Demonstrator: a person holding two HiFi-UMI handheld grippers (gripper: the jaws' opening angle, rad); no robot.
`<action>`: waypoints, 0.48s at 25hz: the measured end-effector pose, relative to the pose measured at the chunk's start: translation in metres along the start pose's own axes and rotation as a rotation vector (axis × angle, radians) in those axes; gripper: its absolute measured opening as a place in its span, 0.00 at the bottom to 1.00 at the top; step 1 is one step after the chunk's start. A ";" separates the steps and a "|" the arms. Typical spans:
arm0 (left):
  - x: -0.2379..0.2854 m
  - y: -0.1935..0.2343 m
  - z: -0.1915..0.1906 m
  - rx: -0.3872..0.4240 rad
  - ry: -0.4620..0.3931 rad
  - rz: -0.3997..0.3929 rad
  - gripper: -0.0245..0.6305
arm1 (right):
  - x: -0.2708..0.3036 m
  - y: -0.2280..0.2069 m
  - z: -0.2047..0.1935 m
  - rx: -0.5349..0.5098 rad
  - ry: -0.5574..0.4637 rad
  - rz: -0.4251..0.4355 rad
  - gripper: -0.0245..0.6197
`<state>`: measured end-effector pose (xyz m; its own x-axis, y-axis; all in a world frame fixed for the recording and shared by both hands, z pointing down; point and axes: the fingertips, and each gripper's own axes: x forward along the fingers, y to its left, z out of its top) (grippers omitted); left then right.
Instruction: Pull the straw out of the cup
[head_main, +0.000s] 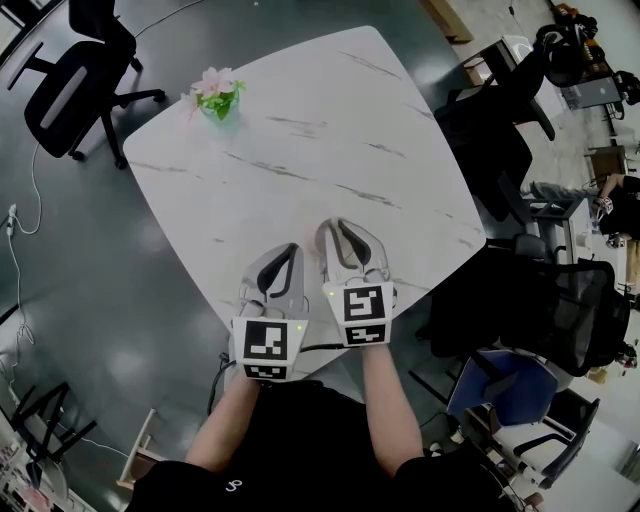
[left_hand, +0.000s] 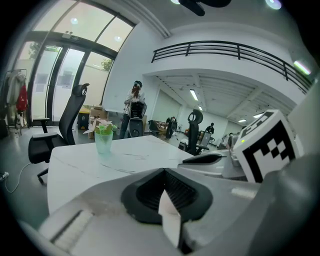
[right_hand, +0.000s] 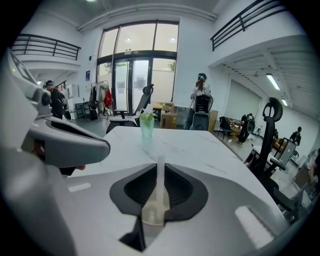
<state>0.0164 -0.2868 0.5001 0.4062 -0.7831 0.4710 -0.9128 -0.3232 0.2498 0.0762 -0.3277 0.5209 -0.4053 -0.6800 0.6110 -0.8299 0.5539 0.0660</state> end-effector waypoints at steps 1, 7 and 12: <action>-0.002 -0.002 0.001 0.004 -0.004 -0.005 0.04 | -0.005 0.000 0.004 0.010 -0.025 -0.006 0.11; -0.020 -0.013 0.009 0.030 -0.034 -0.041 0.04 | -0.043 0.002 0.031 0.058 -0.196 -0.059 0.11; -0.038 -0.023 0.010 0.057 -0.060 -0.075 0.04 | -0.079 0.006 0.045 0.072 -0.307 -0.110 0.11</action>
<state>0.0212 -0.2552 0.4681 0.4712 -0.7854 0.4013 -0.8818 -0.4100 0.2331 0.0864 -0.2925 0.4376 -0.3992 -0.8529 0.3364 -0.8956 0.4413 0.0560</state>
